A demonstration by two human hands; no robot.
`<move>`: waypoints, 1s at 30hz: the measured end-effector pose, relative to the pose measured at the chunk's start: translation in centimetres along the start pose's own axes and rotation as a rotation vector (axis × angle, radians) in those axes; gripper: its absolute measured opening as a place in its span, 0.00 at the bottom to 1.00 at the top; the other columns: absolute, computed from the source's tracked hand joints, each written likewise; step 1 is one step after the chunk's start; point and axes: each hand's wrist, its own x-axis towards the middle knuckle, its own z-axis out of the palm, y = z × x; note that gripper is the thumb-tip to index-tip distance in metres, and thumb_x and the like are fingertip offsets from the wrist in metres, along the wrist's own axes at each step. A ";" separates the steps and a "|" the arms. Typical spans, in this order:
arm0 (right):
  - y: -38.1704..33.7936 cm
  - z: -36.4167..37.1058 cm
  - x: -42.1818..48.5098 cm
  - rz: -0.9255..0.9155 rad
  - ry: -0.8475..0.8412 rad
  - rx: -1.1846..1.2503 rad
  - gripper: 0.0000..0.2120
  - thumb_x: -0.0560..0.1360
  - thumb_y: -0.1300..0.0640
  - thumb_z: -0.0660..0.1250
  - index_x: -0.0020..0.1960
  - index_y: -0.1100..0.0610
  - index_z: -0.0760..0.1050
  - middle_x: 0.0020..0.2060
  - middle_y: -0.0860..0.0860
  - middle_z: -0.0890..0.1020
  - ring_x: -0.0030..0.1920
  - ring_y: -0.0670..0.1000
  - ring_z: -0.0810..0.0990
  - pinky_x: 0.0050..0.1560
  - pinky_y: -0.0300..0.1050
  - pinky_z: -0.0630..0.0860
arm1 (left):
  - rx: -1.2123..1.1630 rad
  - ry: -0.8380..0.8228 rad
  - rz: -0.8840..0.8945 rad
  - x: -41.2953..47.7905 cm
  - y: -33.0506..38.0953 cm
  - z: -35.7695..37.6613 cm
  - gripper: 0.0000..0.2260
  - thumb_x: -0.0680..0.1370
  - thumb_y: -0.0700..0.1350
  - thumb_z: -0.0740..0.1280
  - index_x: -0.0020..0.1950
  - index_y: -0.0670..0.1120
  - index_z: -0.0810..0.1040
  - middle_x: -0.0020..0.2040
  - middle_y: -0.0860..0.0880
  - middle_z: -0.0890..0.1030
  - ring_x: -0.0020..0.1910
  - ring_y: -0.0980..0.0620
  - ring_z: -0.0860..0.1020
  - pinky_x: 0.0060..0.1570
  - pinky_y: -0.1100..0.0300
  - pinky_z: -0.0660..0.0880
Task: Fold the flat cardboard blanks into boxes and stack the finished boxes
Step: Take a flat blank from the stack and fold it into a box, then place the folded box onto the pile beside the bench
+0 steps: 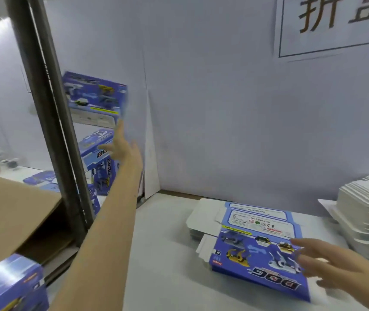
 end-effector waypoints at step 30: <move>-0.8 -3.6 -1.5 -0.490 0.920 0.022 0.25 0.79 0.62 0.64 0.74 0.48 0.64 0.69 0.45 0.71 0.68 0.47 0.70 0.68 0.45 0.66 | 0.905 -1.078 0.339 -15.0 -5.7 -4.2 0.10 0.77 0.48 0.67 0.39 0.61 0.82 0.32 0.62 0.77 0.32 0.64 0.71 0.34 0.72 0.67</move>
